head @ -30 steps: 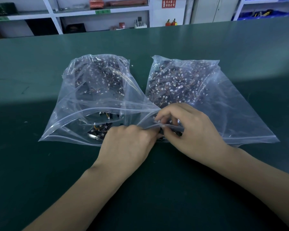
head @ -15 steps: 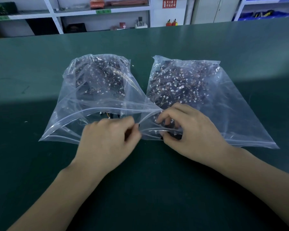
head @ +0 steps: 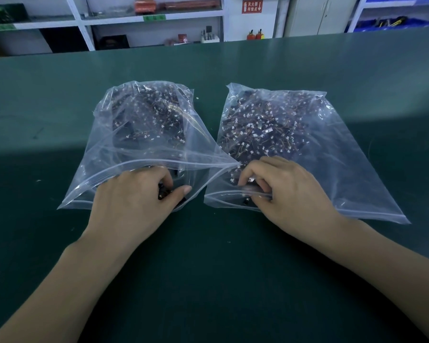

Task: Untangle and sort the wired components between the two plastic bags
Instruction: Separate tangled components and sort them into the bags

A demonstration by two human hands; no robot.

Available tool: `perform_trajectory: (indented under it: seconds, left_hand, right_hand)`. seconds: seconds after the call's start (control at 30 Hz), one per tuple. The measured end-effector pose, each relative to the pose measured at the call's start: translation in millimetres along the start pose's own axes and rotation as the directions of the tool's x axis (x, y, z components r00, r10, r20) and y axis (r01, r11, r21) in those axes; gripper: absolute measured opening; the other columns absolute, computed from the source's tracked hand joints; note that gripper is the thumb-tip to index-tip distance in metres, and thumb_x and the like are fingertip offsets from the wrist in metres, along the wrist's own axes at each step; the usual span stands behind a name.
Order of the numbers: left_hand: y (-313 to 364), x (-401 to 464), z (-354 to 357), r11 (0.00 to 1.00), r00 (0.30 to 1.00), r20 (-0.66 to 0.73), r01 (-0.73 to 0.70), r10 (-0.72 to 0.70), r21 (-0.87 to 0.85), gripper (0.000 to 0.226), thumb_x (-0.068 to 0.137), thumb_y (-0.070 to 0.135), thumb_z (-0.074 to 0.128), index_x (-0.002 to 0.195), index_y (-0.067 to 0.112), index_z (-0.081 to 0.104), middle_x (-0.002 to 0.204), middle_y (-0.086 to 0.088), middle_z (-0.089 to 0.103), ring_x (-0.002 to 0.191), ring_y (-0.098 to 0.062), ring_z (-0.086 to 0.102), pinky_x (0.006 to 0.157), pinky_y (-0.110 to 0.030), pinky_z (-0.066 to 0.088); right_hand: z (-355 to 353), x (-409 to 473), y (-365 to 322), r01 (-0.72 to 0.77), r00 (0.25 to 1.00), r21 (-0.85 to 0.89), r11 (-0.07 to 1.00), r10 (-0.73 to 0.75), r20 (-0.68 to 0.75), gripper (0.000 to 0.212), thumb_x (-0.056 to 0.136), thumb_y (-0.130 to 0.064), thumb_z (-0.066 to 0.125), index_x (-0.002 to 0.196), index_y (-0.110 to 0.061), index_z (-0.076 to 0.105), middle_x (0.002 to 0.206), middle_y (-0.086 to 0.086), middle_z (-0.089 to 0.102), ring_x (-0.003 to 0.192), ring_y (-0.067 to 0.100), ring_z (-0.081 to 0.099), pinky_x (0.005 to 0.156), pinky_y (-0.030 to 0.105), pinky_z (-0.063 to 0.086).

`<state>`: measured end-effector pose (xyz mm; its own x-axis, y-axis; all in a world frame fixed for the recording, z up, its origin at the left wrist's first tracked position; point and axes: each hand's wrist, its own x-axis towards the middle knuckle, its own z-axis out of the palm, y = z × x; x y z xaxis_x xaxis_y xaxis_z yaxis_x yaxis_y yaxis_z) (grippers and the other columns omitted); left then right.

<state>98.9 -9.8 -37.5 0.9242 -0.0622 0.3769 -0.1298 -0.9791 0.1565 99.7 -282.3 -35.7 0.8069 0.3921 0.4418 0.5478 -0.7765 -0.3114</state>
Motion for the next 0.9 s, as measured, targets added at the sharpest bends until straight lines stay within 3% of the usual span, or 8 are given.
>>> perform_trajectory:
  seconds: [0.2, 0.4, 0.63, 0.77, 0.9]
  left_hand:
    - [1.6, -1.2, -3.7, 1.000, 1.000, 0.029, -0.004, 0.004, -0.024, 0.013, 0.092, 0.042, 0.074, 0.084, 0.036, 0.068, 0.061, 0.016, 0.053, 0.067, -0.016, 0.059, 0.062, -0.031, 0.039]
    - [-0.3, 0.6, -4.1, 0.999, 1.000, 0.028, -0.014, 0.015, -0.041, 0.016, 0.090, 0.046, 0.074, 0.082, 0.035, 0.067, 0.066, 0.018, 0.053, 0.069, -0.011, 0.055, 0.057, -0.027, 0.033]
    - [2.9, -2.5, -2.8, 0.999, 0.999, -0.020, -0.047, 0.047, -0.016, 0.012, 0.094, 0.044, 0.071, 0.085, 0.035, 0.071, 0.080, 0.019, 0.063, 0.080, -0.016, 0.065, 0.063, -0.030, 0.038]
    - [6.2, -2.2, -2.4, 0.994, 0.993, -0.099, -0.070, 0.062, -0.083, 0.010, 0.093, 0.042, 0.070, 0.086, 0.035, 0.072, 0.085, 0.017, 0.070, 0.079, -0.017, 0.068, 0.063, -0.030, 0.043]
    - [14.3, -5.5, -3.6, 0.957, 0.967, -0.212, -0.191, 0.145, -0.219, 0.006, 0.095, 0.038, 0.075, 0.091, 0.035, 0.071, 0.099, 0.020, 0.064, 0.074, -0.004, 0.056, 0.059, -0.030, 0.049]
  right_hand:
    - [-0.4, -1.7, -6.7, 0.022, 1.000, 0.083, 0.996, -0.024, 0.020, 0.019, 0.078, -0.025, 0.074, 0.096, -0.025, 0.069, 0.073, -0.015, 0.042, 0.071, 0.009, 0.049, 0.077, 0.030, 0.047]
    - [3.7, -3.5, -9.4, 0.042, 0.999, 0.137, 0.990, -0.041, -0.004, 0.029, 0.087, -0.053, 0.075, 0.095, -0.026, 0.067, 0.076, -0.014, 0.047, 0.073, 0.008, 0.049, 0.076, 0.024, 0.044]
    - [5.7, -4.4, -8.5, 0.022, 0.999, 0.164, 0.986, -0.018, -0.026, 0.028, 0.090, -0.052, 0.073, 0.095, -0.026, 0.069, 0.077, -0.009, 0.050, 0.074, 0.010, 0.051, 0.073, 0.021, 0.038]
    - [5.7, -4.4, -8.9, 0.025, 0.999, 0.182, 0.983, -0.019, -0.035, 0.027, 0.091, -0.051, 0.072, 0.095, -0.025, 0.070, 0.077, -0.007, 0.052, 0.073, 0.011, 0.052, 0.072, 0.019, 0.035]
    - [5.6, -4.3, -7.8, 0.034, 0.998, 0.201, 0.979, -0.023, -0.053, 0.024, 0.091, -0.046, 0.075, 0.098, -0.024, 0.071, 0.082, -0.007, 0.055, 0.076, 0.010, 0.054, 0.074, 0.019, 0.038]
